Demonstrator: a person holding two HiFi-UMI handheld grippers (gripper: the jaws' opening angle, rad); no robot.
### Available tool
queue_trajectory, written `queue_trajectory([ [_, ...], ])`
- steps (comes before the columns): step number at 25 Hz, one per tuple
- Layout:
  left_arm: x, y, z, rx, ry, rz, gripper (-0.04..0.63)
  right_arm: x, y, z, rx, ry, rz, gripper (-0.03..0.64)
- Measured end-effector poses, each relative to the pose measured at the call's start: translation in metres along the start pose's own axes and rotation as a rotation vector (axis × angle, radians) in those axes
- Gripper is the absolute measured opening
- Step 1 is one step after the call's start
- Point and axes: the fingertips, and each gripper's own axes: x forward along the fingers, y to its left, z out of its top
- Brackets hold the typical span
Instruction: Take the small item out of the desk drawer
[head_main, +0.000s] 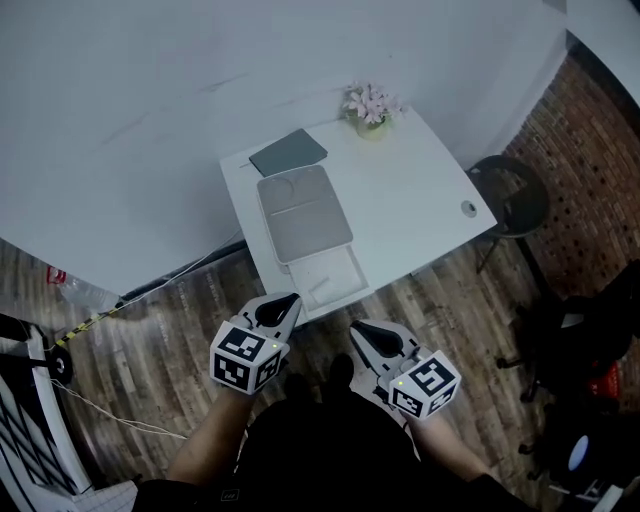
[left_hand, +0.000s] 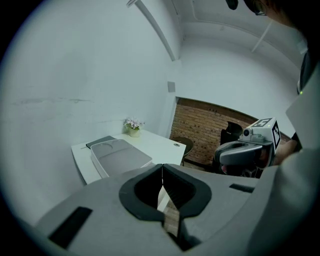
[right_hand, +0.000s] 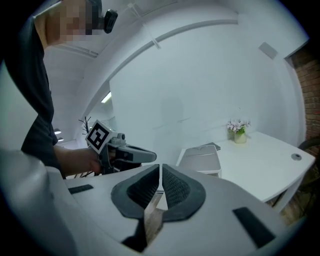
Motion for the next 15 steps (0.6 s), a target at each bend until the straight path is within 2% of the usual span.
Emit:
queue_trajectory([
  [4,0.023,-0.001,0.005,0.035,0.049,-0.031,0.011,0.002,-0.027,0.014,0.019,-0.038,-0.001,0.018],
  [7,0.041,-0.006,0.003,0.061,0.077,-0.081,0.011,0.002,-0.047,0.009,0.048,-0.037,-0.011,0.018],
  [10,0.060,-0.002,0.002,0.095,0.115,-0.091,0.014,0.002,-0.066,0.005,0.080,-0.032,-0.031,0.018],
  [15,0.095,0.005,-0.025,0.159,0.286,-0.139,0.146,0.006,-0.093,0.000,0.107,-0.022,-0.062,0.017],
])
